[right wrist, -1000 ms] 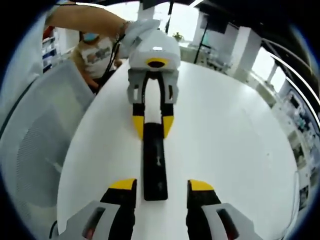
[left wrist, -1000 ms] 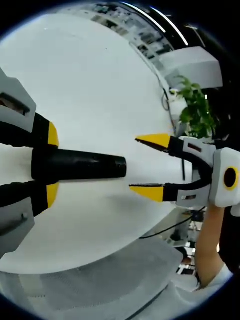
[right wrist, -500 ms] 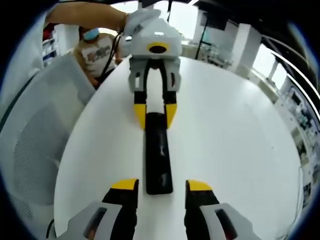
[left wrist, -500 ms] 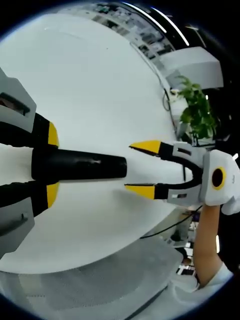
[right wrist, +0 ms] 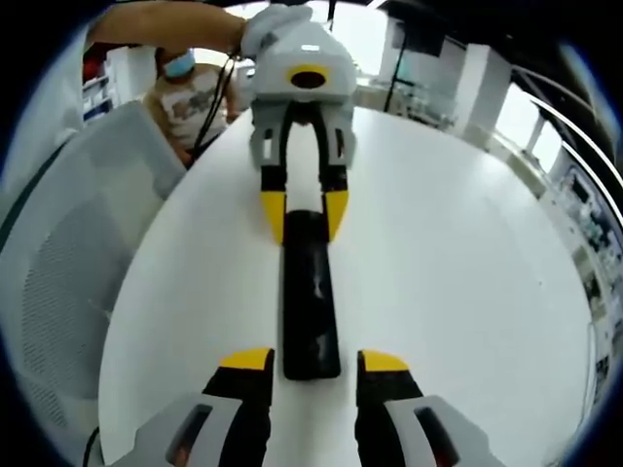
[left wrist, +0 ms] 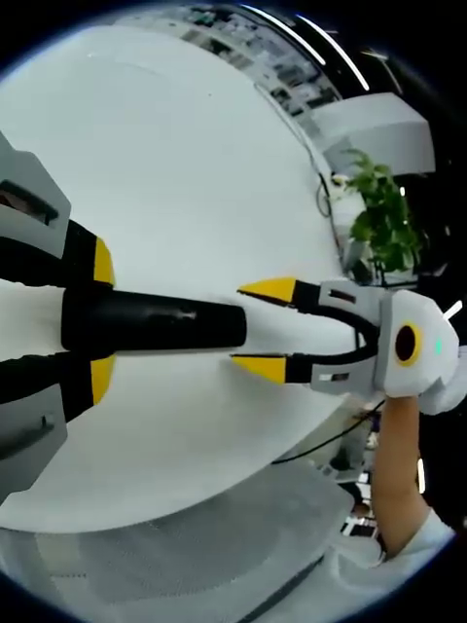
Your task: Press the specified remote control buttons in sequence, fully releasing each button before pressing the next.
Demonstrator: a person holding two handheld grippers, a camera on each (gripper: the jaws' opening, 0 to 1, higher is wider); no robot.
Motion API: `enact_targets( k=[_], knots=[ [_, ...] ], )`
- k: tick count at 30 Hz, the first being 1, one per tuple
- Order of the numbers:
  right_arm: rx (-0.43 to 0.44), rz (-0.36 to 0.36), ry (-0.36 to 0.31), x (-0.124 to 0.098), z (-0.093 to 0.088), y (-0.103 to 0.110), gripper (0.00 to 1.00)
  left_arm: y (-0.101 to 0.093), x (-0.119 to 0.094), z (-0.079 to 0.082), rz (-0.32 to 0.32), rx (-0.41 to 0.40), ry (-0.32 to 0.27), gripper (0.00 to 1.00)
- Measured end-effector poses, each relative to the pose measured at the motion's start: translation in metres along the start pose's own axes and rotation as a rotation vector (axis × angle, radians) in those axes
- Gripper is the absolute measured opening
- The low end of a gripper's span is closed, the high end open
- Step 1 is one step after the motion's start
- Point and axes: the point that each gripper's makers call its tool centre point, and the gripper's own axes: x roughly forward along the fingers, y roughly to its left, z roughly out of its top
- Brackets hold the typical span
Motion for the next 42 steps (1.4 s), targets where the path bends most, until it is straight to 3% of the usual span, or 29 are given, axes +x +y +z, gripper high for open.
enact_targets(
  k=[42],
  knots=[
    [0.011, 0.019, 0.029, 0.0084, -0.006, 0.0023, 0.2, -0.0001, -0.0011, 0.0005, 0.009, -0.003, -0.024, 0.24]
  ],
)
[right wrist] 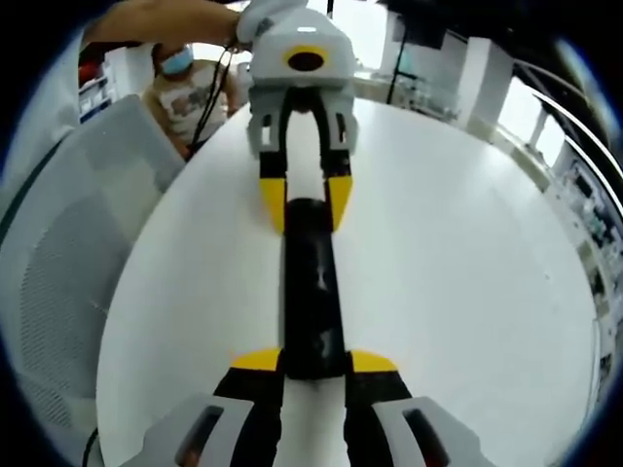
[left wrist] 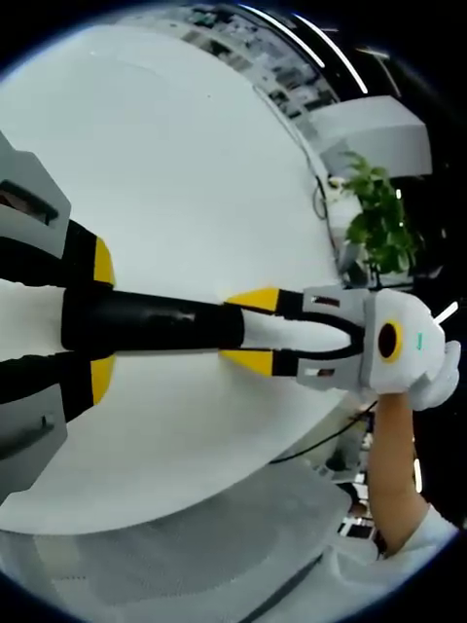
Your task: Press the specified remote control buttons in sequence, fully releasing each button before pressing the next.
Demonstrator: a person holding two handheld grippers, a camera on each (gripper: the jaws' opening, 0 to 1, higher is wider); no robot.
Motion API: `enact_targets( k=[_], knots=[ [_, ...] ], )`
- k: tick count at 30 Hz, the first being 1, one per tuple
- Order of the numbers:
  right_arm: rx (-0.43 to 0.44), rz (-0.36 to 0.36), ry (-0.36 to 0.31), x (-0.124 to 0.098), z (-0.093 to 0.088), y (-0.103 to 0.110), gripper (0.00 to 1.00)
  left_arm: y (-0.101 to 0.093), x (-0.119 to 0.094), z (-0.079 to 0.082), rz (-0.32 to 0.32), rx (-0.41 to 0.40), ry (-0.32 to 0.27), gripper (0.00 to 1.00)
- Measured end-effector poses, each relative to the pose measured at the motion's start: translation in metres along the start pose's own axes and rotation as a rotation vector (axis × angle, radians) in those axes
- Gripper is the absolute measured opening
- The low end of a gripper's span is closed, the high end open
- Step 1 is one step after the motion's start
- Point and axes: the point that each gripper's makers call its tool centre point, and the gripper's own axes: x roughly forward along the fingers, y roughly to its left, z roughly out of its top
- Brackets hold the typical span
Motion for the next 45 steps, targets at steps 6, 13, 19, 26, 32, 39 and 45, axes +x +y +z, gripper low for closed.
enact_targets(
  k=[6, 13, 19, 26, 32, 39, 45],
  knots=[
    [0.004, 0.002, 0.006, 0.0, 0.0, 0.0, 0.19, -0.001, 0.0, 0.0, 0.009, -0.011, -0.01, 0.24],
    [0.014, -0.007, -0.012, 0.0, 0.0, 0.0, 0.19, 0.0, 0.0, 0.001, 0.001, -0.009, -0.007, 0.24],
    [0.016, -0.007, -0.019, -0.001, 0.0, 0.002, 0.18, 0.0, 0.0, 0.0, -0.007, 0.013, -0.005, 0.23],
    [0.009, -0.014, -0.027, -0.001, 0.0, 0.0, 0.18, 0.003, 0.0, 0.0, -0.01, 0.016, 0.005, 0.23],
    [0.003, -0.055, -0.059, -0.007, 0.006, -0.011, 0.18, 0.014, -0.006, 0.003, 0.007, 0.028, 0.003, 0.23],
    [-0.02, -0.104, -0.057, -0.011, 0.011, -0.029, 0.18, 0.033, -0.011, 0.009, 0.051, 0.054, 0.009, 0.24],
    [-0.03, -0.143, -0.058, -0.011, 0.014, -0.046, 0.18, 0.048, -0.013, 0.01, 0.088, 0.068, 0.011, 0.24]
  ],
)
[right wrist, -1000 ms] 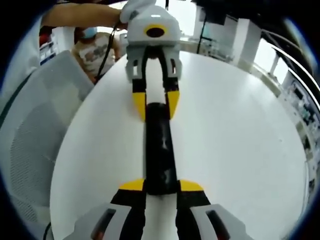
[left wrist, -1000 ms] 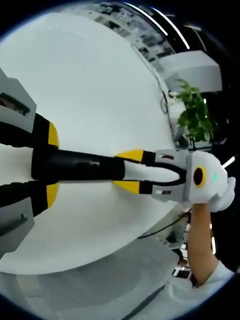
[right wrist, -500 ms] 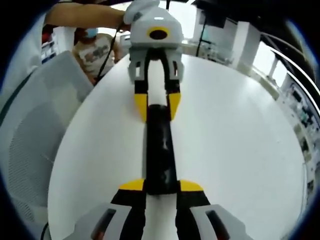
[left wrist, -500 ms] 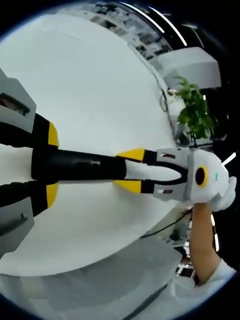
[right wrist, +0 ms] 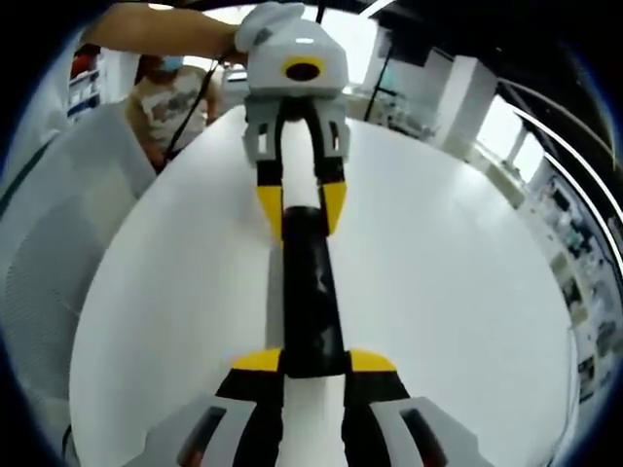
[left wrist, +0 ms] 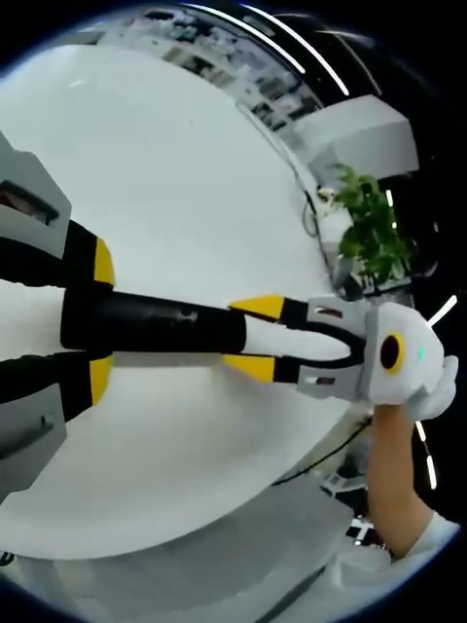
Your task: Press the specified remote control buttons in sequence, fully releasing each button before pressing the next.
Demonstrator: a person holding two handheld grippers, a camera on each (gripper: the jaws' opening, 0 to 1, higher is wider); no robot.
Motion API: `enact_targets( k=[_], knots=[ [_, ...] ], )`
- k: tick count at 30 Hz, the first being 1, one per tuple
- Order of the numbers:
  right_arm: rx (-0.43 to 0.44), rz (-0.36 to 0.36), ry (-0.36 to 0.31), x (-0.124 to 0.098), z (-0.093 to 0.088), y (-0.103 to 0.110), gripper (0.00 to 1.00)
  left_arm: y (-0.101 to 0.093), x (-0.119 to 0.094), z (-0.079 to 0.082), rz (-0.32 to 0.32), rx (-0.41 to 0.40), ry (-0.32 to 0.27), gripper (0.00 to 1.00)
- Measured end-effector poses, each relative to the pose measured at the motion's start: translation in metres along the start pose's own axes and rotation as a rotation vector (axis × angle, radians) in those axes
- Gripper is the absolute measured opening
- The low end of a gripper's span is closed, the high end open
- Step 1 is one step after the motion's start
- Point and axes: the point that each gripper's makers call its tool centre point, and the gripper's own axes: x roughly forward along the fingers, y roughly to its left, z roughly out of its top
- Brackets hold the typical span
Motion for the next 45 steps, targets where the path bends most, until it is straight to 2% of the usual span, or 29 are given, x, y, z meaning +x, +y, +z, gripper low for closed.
enact_targets(
  k=[4, 12, 22, 45],
  knots=[
    [-0.005, -0.016, -0.003, 0.002, 0.002, -0.009, 0.18, 0.013, -0.001, -0.002, 0.022, 0.011, 0.001, 0.24],
    [-0.024, -0.067, 0.008, 0.005, 0.004, -0.044, 0.19, 0.046, 0.0, 0.0, 0.056, 0.043, 0.01, 0.24],
    [-0.033, -0.089, 0.015, 0.009, -0.001, -0.069, 0.19, 0.072, 0.007, -0.001, 0.076, 0.051, 0.013, 0.24],
    [-0.011, -0.074, -0.017, 0.023, -0.009, -0.095, 0.19, 0.099, 0.02, -0.008, 0.07, 0.022, 0.044, 0.24]
  ],
)
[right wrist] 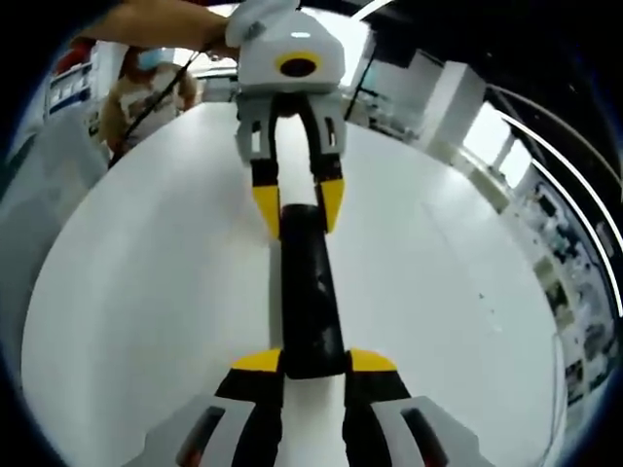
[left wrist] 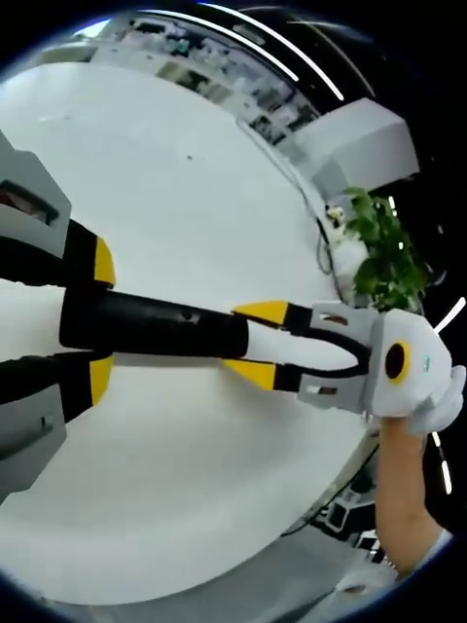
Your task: Press the specified remote control buttons in sequence, fully releasing each button before pressing the next.
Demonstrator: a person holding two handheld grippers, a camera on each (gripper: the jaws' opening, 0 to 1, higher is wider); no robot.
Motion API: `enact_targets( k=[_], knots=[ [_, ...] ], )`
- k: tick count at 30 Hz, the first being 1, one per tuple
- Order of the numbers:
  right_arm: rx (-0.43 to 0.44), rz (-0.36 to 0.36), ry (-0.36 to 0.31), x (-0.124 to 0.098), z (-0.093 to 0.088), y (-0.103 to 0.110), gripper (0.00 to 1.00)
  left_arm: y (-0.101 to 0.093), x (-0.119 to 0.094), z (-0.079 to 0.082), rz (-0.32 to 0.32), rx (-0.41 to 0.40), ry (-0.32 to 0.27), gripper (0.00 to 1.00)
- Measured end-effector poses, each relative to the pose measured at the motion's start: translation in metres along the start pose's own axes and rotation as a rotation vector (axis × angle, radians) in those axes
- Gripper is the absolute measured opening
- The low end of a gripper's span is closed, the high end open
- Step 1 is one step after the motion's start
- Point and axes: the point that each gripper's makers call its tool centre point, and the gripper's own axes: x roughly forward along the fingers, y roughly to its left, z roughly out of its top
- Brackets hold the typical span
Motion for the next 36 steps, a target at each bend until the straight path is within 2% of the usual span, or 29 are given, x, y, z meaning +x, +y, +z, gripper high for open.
enact_targets(
  k=[18, 36],
  knots=[
    [-0.001, 0.017, 0.005, 0.0062, -0.0036, -0.0041, 0.2, 0.0034, 0.0065, -0.0041, -0.015, -0.013, 0.004, 0.24],
    [0.039, 0.041, -0.012, 0.0067, -0.0041, -0.0042, 0.2, 0.0057, 0.0076, -0.0046, -0.019, -0.062, -0.031, 0.25]
  ],
)
